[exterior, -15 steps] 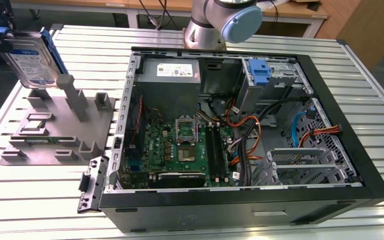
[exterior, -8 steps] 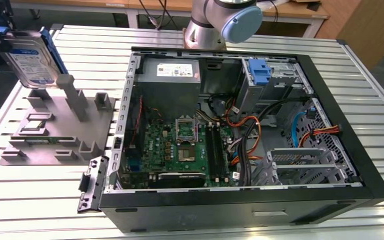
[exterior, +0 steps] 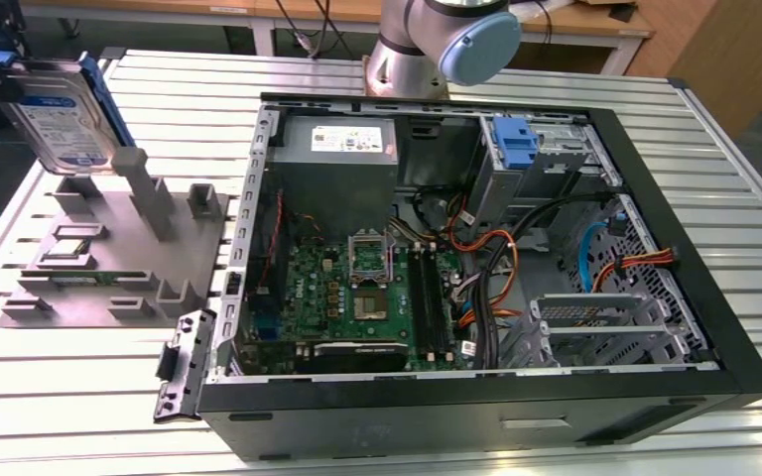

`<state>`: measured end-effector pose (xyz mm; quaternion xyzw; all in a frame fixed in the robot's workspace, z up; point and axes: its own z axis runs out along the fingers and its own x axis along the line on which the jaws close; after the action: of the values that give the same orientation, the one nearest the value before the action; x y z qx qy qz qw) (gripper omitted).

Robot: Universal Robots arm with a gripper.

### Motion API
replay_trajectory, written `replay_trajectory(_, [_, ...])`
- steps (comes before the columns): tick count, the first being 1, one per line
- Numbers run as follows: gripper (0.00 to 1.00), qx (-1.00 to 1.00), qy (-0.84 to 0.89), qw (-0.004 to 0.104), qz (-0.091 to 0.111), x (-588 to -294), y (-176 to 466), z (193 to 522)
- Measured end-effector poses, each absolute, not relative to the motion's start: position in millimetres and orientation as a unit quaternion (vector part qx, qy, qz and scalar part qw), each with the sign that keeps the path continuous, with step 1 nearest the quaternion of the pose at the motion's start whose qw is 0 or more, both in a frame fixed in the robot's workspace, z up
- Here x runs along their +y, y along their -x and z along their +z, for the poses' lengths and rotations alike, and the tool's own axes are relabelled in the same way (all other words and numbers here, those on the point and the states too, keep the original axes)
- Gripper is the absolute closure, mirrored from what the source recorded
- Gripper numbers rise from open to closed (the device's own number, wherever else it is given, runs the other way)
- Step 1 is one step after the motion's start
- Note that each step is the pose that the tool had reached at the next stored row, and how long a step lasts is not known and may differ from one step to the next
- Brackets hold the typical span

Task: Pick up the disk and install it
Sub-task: 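Pick up the disk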

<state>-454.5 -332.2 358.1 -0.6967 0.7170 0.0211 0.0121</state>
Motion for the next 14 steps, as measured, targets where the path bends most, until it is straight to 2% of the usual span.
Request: replay_trajectory(14, [0.64,0.717,0.697,0.012,0.021,-332.2,454.5,362.3])
